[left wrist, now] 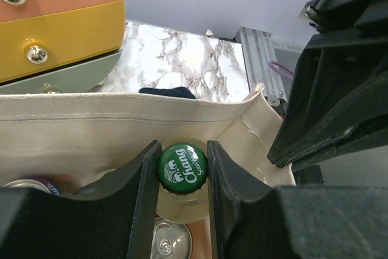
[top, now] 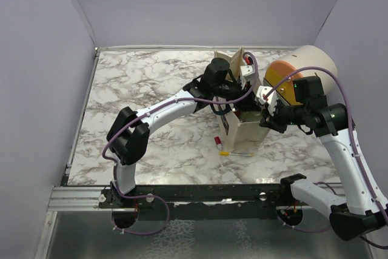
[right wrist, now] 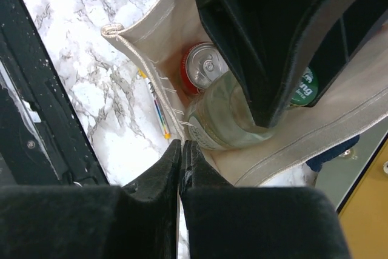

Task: Place the beverage into the canvas bag
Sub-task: Place the drink in the canvas bag.

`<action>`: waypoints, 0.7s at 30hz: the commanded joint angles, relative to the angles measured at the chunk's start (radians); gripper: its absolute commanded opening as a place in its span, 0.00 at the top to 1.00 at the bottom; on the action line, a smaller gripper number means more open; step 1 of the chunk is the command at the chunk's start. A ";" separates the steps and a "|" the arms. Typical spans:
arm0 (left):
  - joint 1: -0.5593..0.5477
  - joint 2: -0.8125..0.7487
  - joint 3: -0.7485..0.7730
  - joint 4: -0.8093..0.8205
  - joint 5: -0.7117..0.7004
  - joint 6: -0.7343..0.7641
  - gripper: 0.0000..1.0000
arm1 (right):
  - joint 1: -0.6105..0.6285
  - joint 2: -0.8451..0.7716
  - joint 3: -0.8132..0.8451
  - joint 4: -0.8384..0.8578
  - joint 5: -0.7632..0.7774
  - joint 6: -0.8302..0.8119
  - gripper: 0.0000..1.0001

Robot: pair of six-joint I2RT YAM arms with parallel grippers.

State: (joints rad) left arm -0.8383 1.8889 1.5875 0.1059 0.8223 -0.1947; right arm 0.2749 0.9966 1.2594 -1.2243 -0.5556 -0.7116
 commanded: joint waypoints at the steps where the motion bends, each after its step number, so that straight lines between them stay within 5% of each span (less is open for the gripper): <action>1: -0.021 -0.056 -0.026 0.096 0.106 0.045 1.00 | 0.000 0.002 0.032 0.037 -0.008 0.062 0.99; 21: -0.042 0.030 -0.022 -0.052 0.217 0.282 1.00 | 0.000 -0.011 0.054 0.032 -0.015 0.087 0.99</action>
State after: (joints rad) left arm -0.8509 1.8931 1.5154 0.1158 0.9157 0.0292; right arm 0.2749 1.0069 1.2686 -1.2201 -0.5510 -0.6476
